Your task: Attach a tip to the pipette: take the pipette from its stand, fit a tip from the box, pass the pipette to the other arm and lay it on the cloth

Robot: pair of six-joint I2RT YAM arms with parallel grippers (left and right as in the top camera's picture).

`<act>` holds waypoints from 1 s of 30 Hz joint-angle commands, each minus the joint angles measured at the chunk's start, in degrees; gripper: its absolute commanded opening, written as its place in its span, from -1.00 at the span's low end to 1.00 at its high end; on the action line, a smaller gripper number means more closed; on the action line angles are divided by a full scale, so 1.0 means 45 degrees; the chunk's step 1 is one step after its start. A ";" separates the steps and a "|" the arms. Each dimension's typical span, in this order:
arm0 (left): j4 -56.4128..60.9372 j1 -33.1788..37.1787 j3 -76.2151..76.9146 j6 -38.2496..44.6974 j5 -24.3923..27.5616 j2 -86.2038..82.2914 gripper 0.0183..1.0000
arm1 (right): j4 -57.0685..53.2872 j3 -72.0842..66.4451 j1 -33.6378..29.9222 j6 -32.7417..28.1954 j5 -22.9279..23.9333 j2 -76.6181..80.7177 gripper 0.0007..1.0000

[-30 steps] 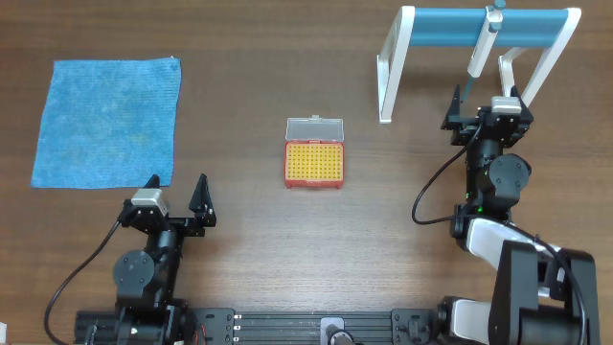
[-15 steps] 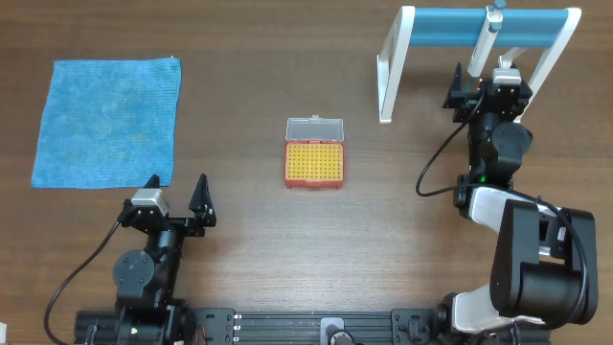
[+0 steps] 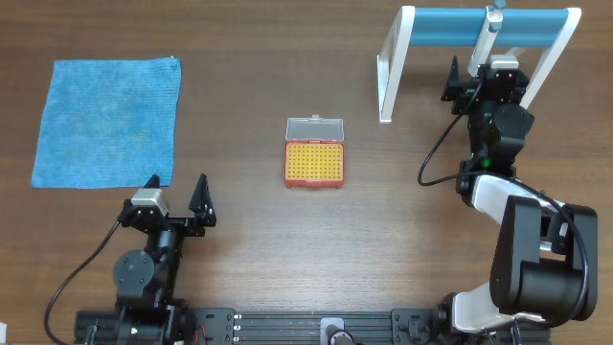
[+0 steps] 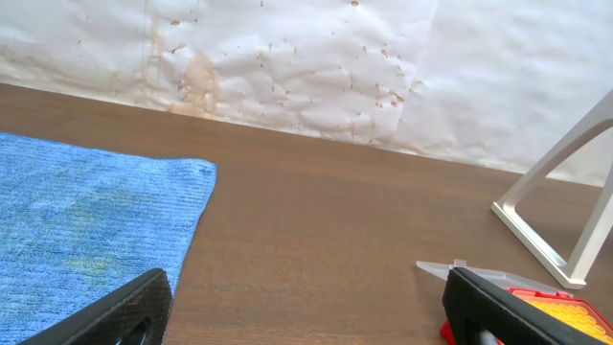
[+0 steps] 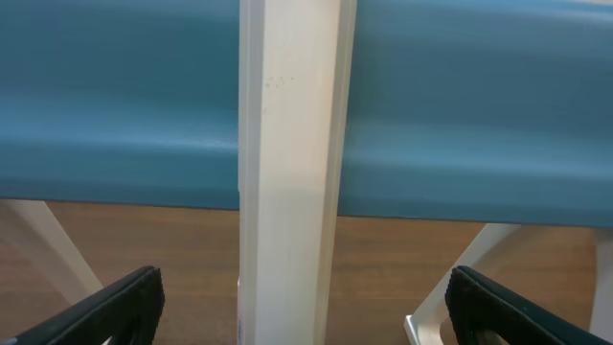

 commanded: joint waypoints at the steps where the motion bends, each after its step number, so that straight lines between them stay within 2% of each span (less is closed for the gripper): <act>1: -0.0024 0.0044 -0.0053 0.0170 0.0092 -0.0068 0.83 | -0.0005 0.0262 0.0063 0.0058 -0.0170 0.0452 0.91; 15: -0.0024 0.0044 -0.0053 0.0170 0.0092 -0.0068 0.83 | 0.0083 0.0884 0.0063 0.0058 -0.0500 0.0899 0.90; 16: -0.0024 0.0044 -0.0053 0.0170 0.0092 -0.0068 0.83 | 0.0083 0.0884 0.0063 0.0058 -0.0500 0.0899 0.84; 20: -0.0024 0.0044 -0.0053 0.0170 0.0092 -0.0068 0.83 | 0.0083 0.0884 0.0063 0.0058 -0.0500 0.0899 0.29; 23: -0.0024 0.0044 -0.0053 0.0170 0.0092 -0.0068 0.83 | 0.0078 0.0884 0.0063 0.0063 -0.0500 0.0899 -0.41; 24: -0.0024 0.0044 -0.0053 0.0170 0.0092 -0.0068 0.83 | 0.0078 0.0884 0.0063 0.0058 -0.0500 0.0899 -0.79; 25: -0.0024 0.0044 -0.0053 0.0170 0.0092 -0.0068 0.83 | 0.0078 0.0884 0.0063 0.0058 -0.0505 0.0899 -0.85; 30: -0.0024 0.0044 -0.0053 0.0170 0.0092 -0.0068 0.83 | 0.0092 0.0884 0.0063 0.0063 -0.0510 0.0894 -0.85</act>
